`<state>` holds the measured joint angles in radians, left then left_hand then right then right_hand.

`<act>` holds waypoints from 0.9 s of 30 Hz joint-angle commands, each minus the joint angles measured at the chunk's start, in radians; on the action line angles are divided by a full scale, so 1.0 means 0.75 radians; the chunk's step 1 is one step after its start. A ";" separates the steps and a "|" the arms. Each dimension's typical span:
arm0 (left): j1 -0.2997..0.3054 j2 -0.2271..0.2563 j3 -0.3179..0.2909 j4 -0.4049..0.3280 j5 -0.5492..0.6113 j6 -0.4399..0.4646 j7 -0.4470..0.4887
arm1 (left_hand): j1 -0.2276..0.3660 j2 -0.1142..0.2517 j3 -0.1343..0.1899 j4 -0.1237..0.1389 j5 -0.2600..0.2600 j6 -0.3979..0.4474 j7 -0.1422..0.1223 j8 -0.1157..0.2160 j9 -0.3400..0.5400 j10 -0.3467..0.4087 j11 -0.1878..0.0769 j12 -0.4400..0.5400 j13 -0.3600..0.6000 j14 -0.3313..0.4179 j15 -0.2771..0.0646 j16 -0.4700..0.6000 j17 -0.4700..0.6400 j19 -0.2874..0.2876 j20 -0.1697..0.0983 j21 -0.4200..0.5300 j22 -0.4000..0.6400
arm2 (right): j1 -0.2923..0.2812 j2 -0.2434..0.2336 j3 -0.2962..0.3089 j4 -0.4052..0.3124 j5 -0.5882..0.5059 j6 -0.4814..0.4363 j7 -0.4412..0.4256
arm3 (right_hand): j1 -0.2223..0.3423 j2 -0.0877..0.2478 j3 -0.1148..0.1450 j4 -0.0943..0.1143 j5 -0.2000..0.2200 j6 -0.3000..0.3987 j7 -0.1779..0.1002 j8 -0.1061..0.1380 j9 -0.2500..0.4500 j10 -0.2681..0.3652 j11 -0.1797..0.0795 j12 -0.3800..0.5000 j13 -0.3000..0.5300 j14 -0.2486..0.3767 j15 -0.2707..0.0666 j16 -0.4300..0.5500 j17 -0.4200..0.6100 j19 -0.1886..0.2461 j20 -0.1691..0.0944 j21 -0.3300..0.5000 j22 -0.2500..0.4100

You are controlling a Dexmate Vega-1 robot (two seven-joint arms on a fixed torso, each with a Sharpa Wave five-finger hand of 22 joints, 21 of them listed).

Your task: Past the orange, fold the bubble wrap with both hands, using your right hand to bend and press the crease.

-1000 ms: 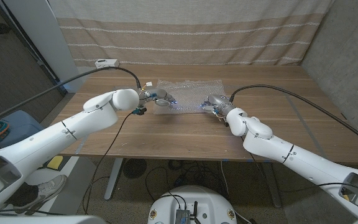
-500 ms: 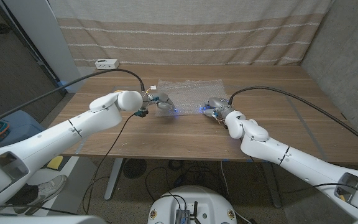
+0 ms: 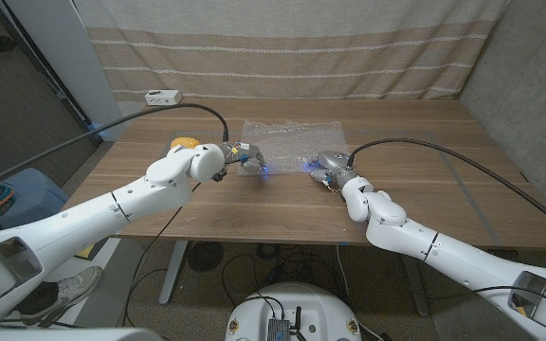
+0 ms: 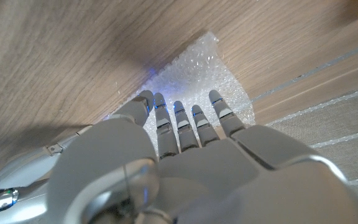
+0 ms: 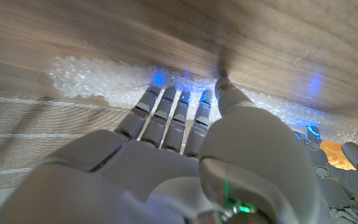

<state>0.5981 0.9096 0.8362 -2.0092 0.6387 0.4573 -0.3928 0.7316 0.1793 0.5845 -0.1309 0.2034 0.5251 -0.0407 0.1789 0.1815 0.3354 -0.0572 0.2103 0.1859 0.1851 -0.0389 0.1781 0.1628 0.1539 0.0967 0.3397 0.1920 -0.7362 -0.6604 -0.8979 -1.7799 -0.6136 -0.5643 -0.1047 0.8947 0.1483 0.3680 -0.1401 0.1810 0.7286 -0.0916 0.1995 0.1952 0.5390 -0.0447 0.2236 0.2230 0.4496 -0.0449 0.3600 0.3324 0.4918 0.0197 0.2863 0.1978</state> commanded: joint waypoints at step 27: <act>0.112 -0.084 -0.293 0.164 -0.390 -0.239 0.243 | -0.276 -0.096 -0.172 0.077 -0.017 -0.390 -0.031 -0.008 0.002 -0.191 0.048 -0.029 0.017 -0.057 0.054 -0.002 0.024 -0.077 0.068 -0.039 0.013 | -0.122 -0.145 0.217 -0.256 0.085 0.025 0.014 | -0.151 -0.070 -0.011 0.001 0.000 -0.430 -0.020 -0.038 0.001 -0.330 0.014 -0.062 0.000 -0.240 -0.051 -0.166 -0.045 -0.158 0.072 -0.058 -0.005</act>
<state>0.7322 0.8779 0.6256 -2.0098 0.4732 0.3721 -0.1953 0.5426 0.1123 0.4647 -0.0782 0.1918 0.2404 -0.0646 0.1687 0.1813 0.2004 -0.0196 0.1918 0.1933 0.1519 0.0113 0.1806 0.1797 0.1037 0.1463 0.3135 0.1980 -0.8409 -0.7156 -0.7291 -1.8999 -0.5080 -0.4261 -0.2443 0.7817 0.1081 0.3592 -0.1341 0.1773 0.4261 -0.1043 0.1734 0.1952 0.3092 -0.0339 0.1807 0.2232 0.2844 -0.0411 0.2429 0.2973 0.3877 0.0727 0.2474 0.1951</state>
